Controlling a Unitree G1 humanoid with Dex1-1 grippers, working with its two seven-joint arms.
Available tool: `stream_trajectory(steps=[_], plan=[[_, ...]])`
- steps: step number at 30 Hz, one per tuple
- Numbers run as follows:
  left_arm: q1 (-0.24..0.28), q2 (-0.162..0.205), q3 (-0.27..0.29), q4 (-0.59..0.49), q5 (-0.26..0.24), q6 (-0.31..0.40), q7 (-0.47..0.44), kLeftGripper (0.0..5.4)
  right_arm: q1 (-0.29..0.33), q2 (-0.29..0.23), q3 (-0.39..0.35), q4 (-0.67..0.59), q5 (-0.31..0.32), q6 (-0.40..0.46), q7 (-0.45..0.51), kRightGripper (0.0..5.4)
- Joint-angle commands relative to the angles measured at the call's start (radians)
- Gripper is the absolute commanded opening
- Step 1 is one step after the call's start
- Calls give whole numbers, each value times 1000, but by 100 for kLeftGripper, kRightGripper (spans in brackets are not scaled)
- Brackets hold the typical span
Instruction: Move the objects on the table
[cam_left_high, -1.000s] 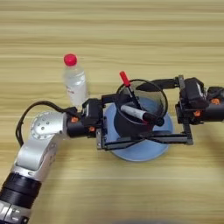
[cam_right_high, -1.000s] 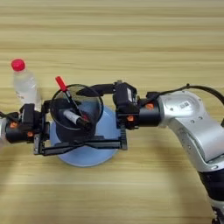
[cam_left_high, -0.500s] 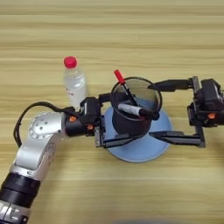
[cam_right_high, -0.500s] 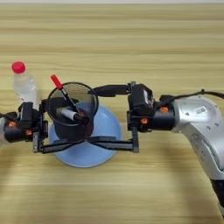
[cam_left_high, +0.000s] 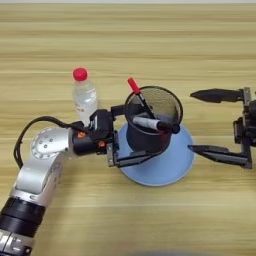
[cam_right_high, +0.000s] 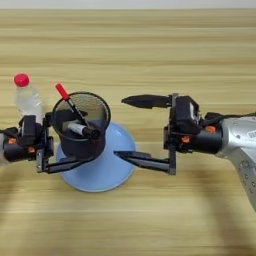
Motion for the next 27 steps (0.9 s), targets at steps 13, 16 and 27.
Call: stream_trajectory(steps=[13,16,27], plan=[[8,3,9,-7,10,-11,19,463,-25,143,-25,369,-229,-191,-288,540],[9,4,9,-7,10,-12,20,463,-43,152,-26,425,-250,-202,-312,540],[9,4,11,-5,10,-16,21,463,-112,184,-27,610,-339,-242,-432,540]])
